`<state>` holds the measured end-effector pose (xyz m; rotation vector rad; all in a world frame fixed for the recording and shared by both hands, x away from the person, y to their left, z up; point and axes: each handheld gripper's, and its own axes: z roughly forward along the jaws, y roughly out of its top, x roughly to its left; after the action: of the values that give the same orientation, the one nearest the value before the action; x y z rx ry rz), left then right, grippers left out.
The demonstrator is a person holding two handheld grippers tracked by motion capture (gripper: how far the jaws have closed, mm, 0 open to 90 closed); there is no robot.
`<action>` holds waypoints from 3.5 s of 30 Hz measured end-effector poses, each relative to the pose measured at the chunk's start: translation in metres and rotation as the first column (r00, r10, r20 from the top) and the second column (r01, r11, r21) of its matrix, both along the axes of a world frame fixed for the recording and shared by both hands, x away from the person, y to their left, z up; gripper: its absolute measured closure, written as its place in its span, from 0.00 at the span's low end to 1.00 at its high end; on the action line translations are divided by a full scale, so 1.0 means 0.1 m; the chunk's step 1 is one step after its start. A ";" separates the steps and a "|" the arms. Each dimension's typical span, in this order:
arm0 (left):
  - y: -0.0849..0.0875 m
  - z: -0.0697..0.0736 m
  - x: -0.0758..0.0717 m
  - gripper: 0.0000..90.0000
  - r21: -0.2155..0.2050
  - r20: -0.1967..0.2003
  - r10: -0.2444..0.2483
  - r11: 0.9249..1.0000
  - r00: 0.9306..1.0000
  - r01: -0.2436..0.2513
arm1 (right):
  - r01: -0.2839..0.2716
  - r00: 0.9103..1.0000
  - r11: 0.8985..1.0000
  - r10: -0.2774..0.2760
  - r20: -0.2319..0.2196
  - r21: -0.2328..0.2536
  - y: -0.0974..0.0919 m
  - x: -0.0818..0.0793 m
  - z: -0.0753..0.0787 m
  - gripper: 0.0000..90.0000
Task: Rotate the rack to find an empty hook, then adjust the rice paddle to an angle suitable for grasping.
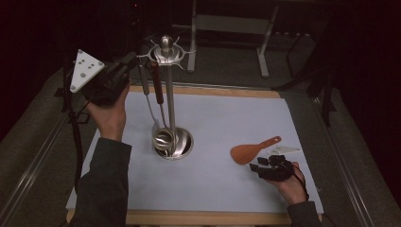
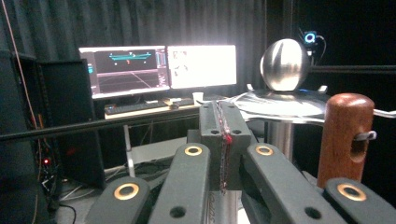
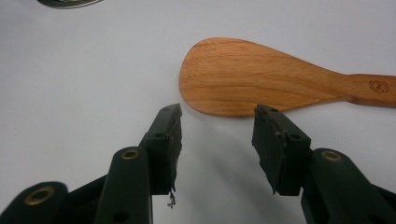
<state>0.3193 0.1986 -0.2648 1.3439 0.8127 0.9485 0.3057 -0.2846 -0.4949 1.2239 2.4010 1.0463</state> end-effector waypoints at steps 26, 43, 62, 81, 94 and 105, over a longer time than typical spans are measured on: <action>0.03 0.05 0.11 1.00 0.021 -0.026 0.005 1.000 1.000 -0.004 | 0.011 1.000 1.000 -0.011 0.002 0.010 -0.04 0.00 -0.02 0.58; 0.23 -0.20 -0.02 1.00 -0.032 -0.026 0.000 1.000 1.000 -0.001 | 0.021 1.000 1.000 -0.021 -0.010 0.013 -0.07 0.01 -0.05 0.58; 0.41 -1.60 -0.22 0.98 -0.048 -0.196 0.026 0.998 0.980 -0.036 | 0.047 0.999 0.999 -0.047 -0.007 0.012 -0.11 0.01 -0.08 0.57; 0.49 -2.74 -0.36 0.82 0.019 -0.558 0.029 1.000 0.830 -0.023 | 0.097 0.995 0.995 -0.097 0.016 -0.018 -0.18 -0.03 -0.13 0.58; 0.38 -2.74 -0.34 0.79 0.121 -0.566 0.070 0.993 0.822 -0.001 | 0.132 0.991 0.991 -0.131 0.033 -0.012 -0.26 -0.03 -0.12 0.58; 0.36 -2.75 -0.34 0.77 0.136 -0.567 0.076 0.991 0.820 0.002 | 0.162 0.986 0.986 -0.161 0.043 -0.041 -0.32 -0.02 -0.11 0.67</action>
<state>0.2853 0.2348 -0.5393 1.7720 1.2515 0.6279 0.3033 -0.3164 -0.5062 1.3437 2.2398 0.9549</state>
